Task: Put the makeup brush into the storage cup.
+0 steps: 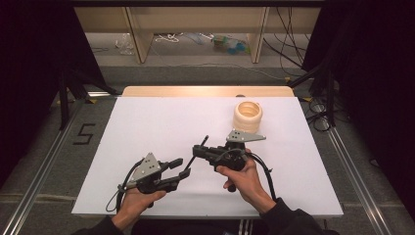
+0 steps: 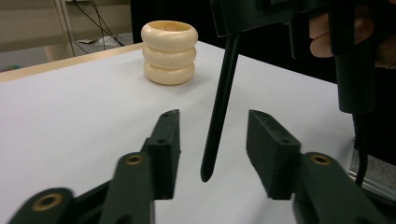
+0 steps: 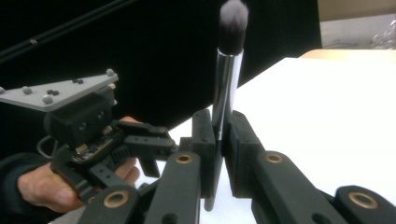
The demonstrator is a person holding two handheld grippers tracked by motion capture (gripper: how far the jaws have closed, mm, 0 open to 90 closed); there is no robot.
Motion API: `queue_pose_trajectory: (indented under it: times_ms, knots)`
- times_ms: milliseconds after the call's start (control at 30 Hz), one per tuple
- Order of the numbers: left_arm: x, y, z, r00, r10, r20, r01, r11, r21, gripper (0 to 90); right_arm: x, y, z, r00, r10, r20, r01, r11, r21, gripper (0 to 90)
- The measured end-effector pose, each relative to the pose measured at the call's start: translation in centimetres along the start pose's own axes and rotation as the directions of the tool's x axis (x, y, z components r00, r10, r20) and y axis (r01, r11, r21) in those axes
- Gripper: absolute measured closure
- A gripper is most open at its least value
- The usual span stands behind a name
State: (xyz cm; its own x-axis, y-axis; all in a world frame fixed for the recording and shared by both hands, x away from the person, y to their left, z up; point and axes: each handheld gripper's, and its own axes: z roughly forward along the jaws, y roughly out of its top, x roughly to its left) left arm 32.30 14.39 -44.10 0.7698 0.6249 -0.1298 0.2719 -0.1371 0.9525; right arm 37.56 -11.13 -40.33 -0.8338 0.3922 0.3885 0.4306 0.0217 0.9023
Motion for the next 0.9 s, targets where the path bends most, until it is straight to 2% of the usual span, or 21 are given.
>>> queue_pose_trajectory:
  times_ms: [67, 100, 133, 200, 333, 400, 500, 533, 600, 633, 667, 767, 800, 833, 867, 900]
  knots:
    - [0.0, 0.0, 0.0, 1.0000, -0.003, -0.001, 0.003, 1.0000, 0.001, 44.5, 0.0, 0.1, -0.1, 0.9999, -0.010, 0.009, 0.010, 1.000, 0.004, 84.0]
    - [0.0, 0.0, 0.0, 1.0000, -0.006, -0.003, 0.006, 1.0000, 0.001, 44.5, 0.0, 0.1, -0.1, 0.9999, -0.010, 0.009, 0.010, 1.000, 0.004, 84.0]
    - [0.1, 0.0, -0.1, 1.0000, -0.005, -0.008, 0.005, 1.0000, -0.002, 42.5, 0.0, 0.2, -0.2, 0.9988, -0.042, 0.024, 0.042, 0.999, 0.007, 84.0]
    - [0.1, 0.0, -0.2, 0.9998, -0.010, -0.015, 0.010, 1.0000, 0.001, 41.5, 0.0, 0.2, -0.3, 0.9986, -0.044, 0.032, 0.043, 0.999, 0.009, 84.0]
    - [0.4, 0.0, -0.4, 0.9996, 0.013, -0.027, -0.012, 0.9999, 0.012, 35.8, -0.1, 0.5, -0.5, 0.9945, -0.086, 0.061, 0.085, 0.996, 0.018, 84.0]
    - [0.5, 0.0, -0.5, 0.9993, -0.010, -0.035, 0.011, 0.9999, 0.009, 34.6, -0.2, 0.6, -0.6, 0.9917, -0.108, 0.070, 0.106, 0.994, 0.026, 84.0]
    - [0.6, 0.0, -0.5, 0.9994, -0.011, -0.032, 0.011, 0.9998, 0.014, 33.9, -0.2, 0.7, -0.8, 0.9898, -0.116, 0.084, 0.113, 0.993, 0.037, 84.0]
    - [0.6, 0.0, -0.6, 0.9994, -0.009, -0.034, 0.009, 0.9998, 0.017, 33.1, -0.3, 0.8, -1.0, 0.9854, -0.140, 0.097, 0.136, 0.990, 0.047, 84.0]
    - [0.6, 0.0, -0.6, 0.9993, -0.009, -0.035, 0.010, 0.9998, 0.019, 32.6, -0.3, 0.8, -0.9, 0.9843, -0.146, 0.099, 0.143, 0.989, 0.036, 84.0]
    - [0.6, 0.0, -0.6, 0.9993, -0.011, -0.036, 0.011, 0.9998, 0.018, 32.3, -0.3, 0.9, -1.0, 0.9832, -0.150, 0.104, 0.147, 0.988, 0.039, 84.0]
    - [0.8, 0.0, -0.6, 0.9991, -0.004, -0.043, 0.004, 0.9999, 0.016, 31.7, -0.4, 1.0, -1.2, 0.9781, -0.173, 0.116, 0.167, 0.984, 0.056, 84.0]
    - [1.0, 0.1, -0.7, 0.9991, -0.009, -0.041, 0.009, 0.9999, 0.009, 30.8, -0.5, 1.2, -1.4, 0.9742, -0.184, 0.131, 0.177, 0.982, 0.066, 84.0]
    - [1.1, 0.1, -0.7, 0.9990, 0.005, -0.045, -0.005, 0.9999, 0.014, 30.8, -0.6, 1.2, -1.4, 0.9735, -0.186, 0.132, 0.180, 0.982, 0.059, 84.0]
    - [1.1, 0.0, -0.7, 0.9985, -0.005, -0.055, 0.006, 0.9999, 0.015, 30.5, -0.7, 1.3, -1.6, 0.9717, -0.191, 0.139, 0.183, 0.981, 0.070, 84.0]
    - [1.3, 0.1, -0.9, 0.9976, 0.019, -0.066, -0.018, 0.9996, 0.021, 30.5, -0.9, 1.4, -1.7, 0.9684, -0.198, 0.151, 0.191, 0.980, 0.060, 84.0]
    - [1.4, 0.1, -0.9, 0.9969, 0.019, -0.077, -0.018, 0.9996, 0.022, 30.5, -0.9, 1.4, -1.7, 0.9684, -0.198, 0.151, 0.191, 0.980, 0.060, 84.0]
